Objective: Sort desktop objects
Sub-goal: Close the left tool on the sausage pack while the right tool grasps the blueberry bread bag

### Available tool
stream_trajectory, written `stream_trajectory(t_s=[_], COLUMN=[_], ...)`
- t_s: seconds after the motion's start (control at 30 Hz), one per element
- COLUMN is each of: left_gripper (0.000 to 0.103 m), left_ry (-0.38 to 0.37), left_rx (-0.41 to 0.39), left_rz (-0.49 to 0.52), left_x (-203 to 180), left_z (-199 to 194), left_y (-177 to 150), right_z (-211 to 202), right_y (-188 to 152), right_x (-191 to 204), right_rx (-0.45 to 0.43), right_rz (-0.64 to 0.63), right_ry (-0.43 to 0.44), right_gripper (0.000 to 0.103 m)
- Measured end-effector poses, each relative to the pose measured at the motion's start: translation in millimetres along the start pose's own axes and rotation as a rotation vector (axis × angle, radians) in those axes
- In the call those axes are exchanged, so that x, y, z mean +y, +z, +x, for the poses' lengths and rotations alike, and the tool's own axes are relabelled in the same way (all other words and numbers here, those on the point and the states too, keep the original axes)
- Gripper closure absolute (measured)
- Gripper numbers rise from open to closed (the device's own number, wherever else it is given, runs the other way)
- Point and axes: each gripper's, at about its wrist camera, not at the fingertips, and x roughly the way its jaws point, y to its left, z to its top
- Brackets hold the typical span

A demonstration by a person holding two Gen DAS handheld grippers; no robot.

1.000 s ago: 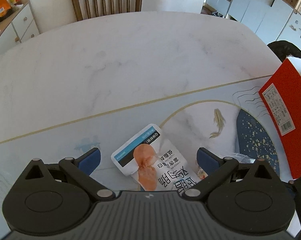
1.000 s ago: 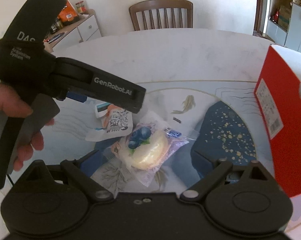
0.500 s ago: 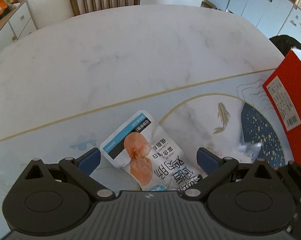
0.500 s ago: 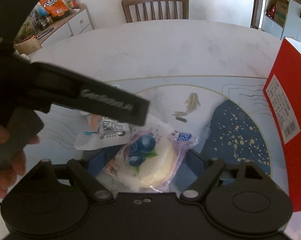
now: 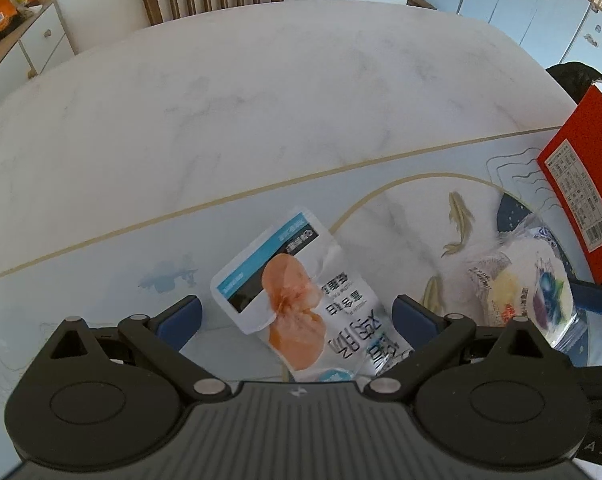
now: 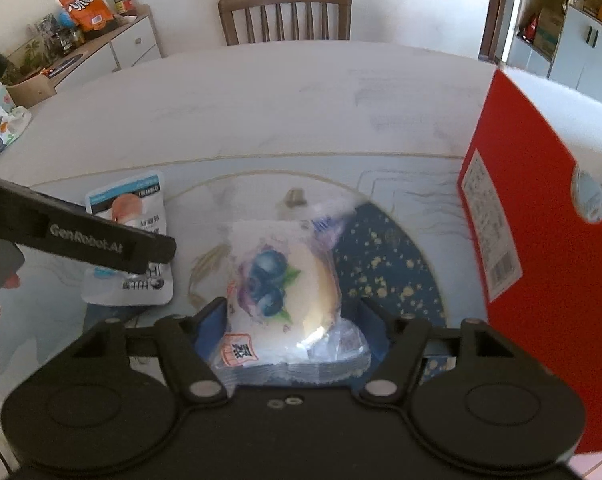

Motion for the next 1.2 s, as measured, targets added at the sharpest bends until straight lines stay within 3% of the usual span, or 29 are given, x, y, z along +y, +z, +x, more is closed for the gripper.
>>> stream_trajectory(t_s=[0.2,0.33,0.4,0.53,0.6,0.63,0.67,0.7,0.93,1.0,1.2], left_gripper=[0.001,0.007,0.019,0.025,0.047,0.048,0.067,0.074,0.085,0.094,0.099], left_ry=[0.030,0.037,0.039,0.029,0.027,0.017,0.023,-0.002,-0.070,-0.082,-0.127], left_rx=[-0.006,-0.023,-0.041,-0.050,-0.073,-0.072,-0.076,-0.083,-0.073,-0.079,-0.100], left_rz=[0.029,0.024,0.024,0.036,0.050,0.050,0.054,0.051,0.004,0.003,0.018], left_x=[-5,-4,-3,0,-3,-3,-3,-3,9,12,15], left_z=[4,3,1,0,-4,-5,-6,-8,-14,-17,-34], left_y=[0,0,1,4,5,6,6,7,7,6,-3], right_z=[7,10,10,10,8,7,6,4,-6,-10,-22], right_y=[9,9,9,9,9,9,8,7,2,1,-3], right_x=[0,1,1,0,-1,-1,-1,-1,-3,-5,-11], right_rx=[0.007,0.021,0.019,0.020,0.022,0.022,0.021,0.019,0.014,0.009,-0.001], right_rz=[-0.037,-0.035,-0.036,-0.030,-0.023,-0.021,-0.019,-0.019,-0.018,-0.015,-0.011], right_ry=[-0.007,0.001,0.002,0.008,0.009,0.011,0.012,0.011,0.019,0.016,0.022], right_gripper=[0.035,0.045,0.046,0.048,0.049,0.049,0.050,0.050,0.051,0.051,0.051])
